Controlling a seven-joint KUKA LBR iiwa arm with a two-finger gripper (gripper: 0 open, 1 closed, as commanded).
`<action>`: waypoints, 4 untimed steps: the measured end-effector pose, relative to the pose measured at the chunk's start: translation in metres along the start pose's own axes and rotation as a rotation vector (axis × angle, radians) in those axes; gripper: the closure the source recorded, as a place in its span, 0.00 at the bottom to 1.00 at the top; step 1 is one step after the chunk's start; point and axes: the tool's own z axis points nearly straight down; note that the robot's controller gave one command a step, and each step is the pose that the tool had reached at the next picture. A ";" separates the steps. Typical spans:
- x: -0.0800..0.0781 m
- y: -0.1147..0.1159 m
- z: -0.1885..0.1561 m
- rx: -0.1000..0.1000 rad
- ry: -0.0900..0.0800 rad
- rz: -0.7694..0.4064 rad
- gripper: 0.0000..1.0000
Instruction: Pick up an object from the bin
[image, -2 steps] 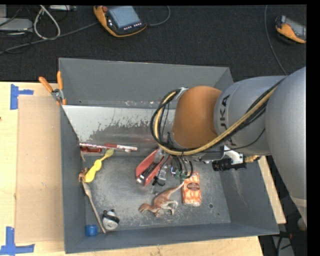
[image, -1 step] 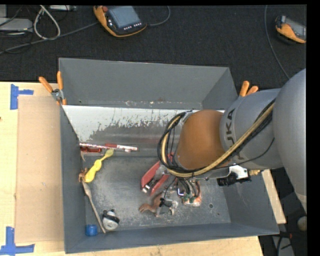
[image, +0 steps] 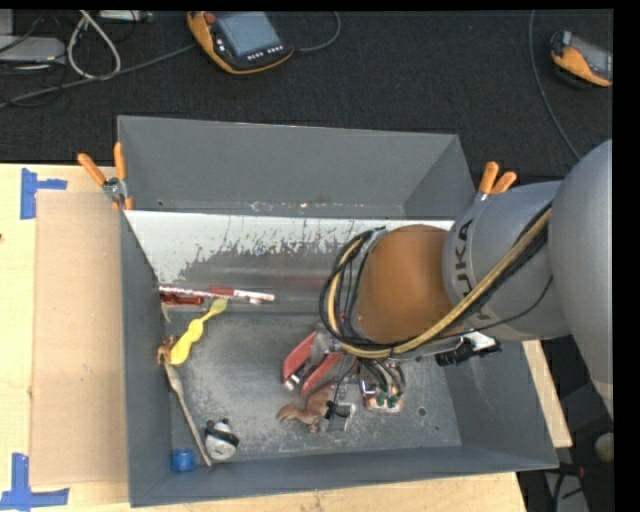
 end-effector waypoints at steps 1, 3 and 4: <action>0.035 -0.024 -0.001 -0.001 -0.003 0.009 1.00; 0.032 -0.026 -0.060 0.001 0.008 0.019 1.00; 0.041 -0.019 -0.130 -0.001 0.003 -0.034 1.00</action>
Offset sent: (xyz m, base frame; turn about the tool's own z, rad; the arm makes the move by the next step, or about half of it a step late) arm 0.0000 0.0000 0.0000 0.0000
